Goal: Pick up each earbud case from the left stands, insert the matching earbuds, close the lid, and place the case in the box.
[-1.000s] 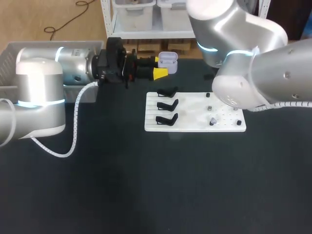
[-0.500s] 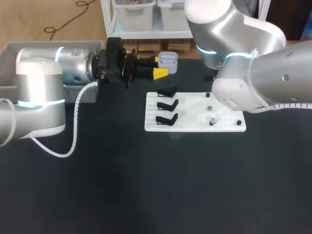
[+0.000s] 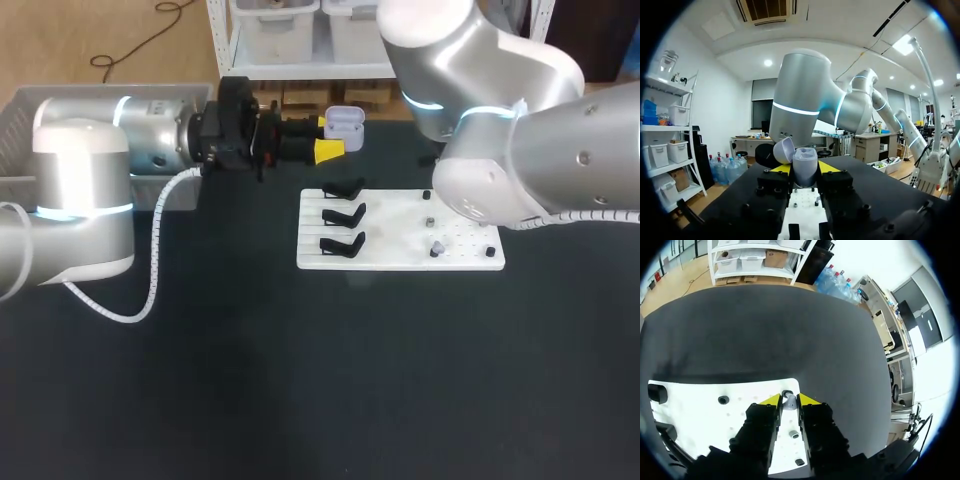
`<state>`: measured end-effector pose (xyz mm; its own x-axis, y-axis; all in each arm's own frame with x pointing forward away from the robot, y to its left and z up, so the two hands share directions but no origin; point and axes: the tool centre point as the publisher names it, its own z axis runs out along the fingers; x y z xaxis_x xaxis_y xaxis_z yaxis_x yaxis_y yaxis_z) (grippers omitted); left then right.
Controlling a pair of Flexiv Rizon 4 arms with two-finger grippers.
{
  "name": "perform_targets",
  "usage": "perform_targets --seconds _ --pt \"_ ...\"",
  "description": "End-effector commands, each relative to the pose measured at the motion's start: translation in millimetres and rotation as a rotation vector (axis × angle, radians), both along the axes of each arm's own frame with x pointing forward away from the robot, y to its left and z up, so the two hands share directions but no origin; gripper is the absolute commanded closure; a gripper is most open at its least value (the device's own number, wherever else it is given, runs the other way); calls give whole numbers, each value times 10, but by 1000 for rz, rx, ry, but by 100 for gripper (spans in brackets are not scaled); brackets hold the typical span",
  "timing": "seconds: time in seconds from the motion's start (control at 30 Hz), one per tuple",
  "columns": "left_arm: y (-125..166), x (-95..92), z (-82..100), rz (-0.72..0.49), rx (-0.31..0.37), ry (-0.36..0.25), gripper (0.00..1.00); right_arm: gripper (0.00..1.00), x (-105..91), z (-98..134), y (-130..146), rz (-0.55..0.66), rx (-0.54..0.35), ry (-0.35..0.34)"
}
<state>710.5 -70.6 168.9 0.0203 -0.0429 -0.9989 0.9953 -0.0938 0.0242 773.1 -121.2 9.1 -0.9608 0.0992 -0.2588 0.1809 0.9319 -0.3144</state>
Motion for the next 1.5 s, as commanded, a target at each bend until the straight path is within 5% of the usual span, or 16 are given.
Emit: perform_targets --seconds 0.03,0.37,0.77,1.5 --pt "1 -14 -5 5 -1 -1 100 100 -5 23 -24 -2 7 1" --pt "1 -14 -5 5 -1 -1 100 100 -163 568 -128 -15 93 -16" --pt "1 -14 -5 5 -1 -1 100 100 -612 1288 -16 30 203 -5" --pt "1 -14 -5 5 -1 -1 100 100 -658 1326 -12 40 200 -1"
